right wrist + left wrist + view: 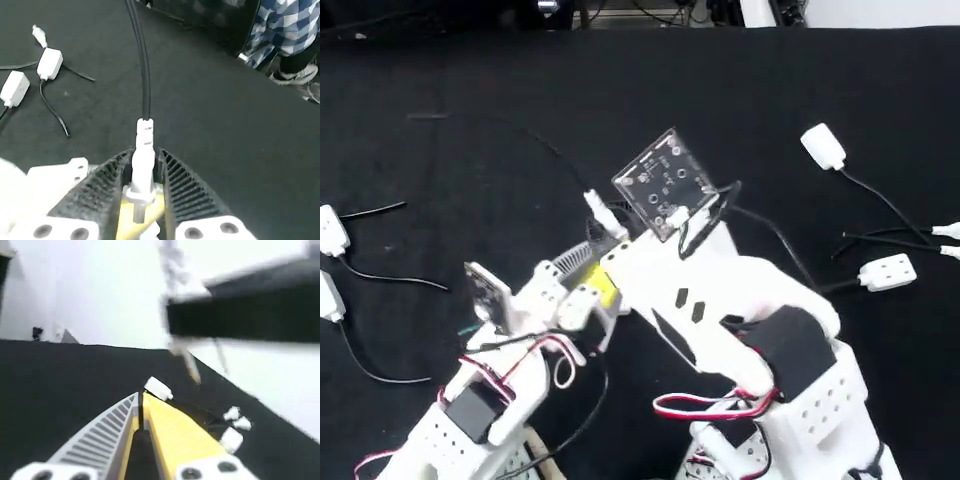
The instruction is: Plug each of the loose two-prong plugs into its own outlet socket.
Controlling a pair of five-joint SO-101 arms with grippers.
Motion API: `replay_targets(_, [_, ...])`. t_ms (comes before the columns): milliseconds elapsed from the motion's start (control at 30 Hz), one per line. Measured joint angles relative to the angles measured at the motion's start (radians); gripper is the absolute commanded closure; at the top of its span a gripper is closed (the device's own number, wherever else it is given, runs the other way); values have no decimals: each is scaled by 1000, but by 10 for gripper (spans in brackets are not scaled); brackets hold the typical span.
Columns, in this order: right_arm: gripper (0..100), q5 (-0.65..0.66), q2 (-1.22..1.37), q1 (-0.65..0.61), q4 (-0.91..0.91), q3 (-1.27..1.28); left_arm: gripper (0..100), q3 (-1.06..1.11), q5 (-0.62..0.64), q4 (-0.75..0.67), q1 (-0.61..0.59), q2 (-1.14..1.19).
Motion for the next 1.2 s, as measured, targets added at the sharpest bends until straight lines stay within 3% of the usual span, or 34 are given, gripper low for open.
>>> replay_targets(133, [987,0,0,3,-9,-8,970,0,-84,0,68,0])
replay_targets(400, [987,6,0,3,37,-8,970,0,-98,0,89,0])
replay_targets(633, [987,175,-20,-77,183,-3,970,0,-98,6,97,0])
replay_targets(800, [987,255,-146,-94,147,69,970,0,-98,49,107,0])
replay_targets(1200, [987,264,-313,-92,11,278,970,-14,6,57,44,0])
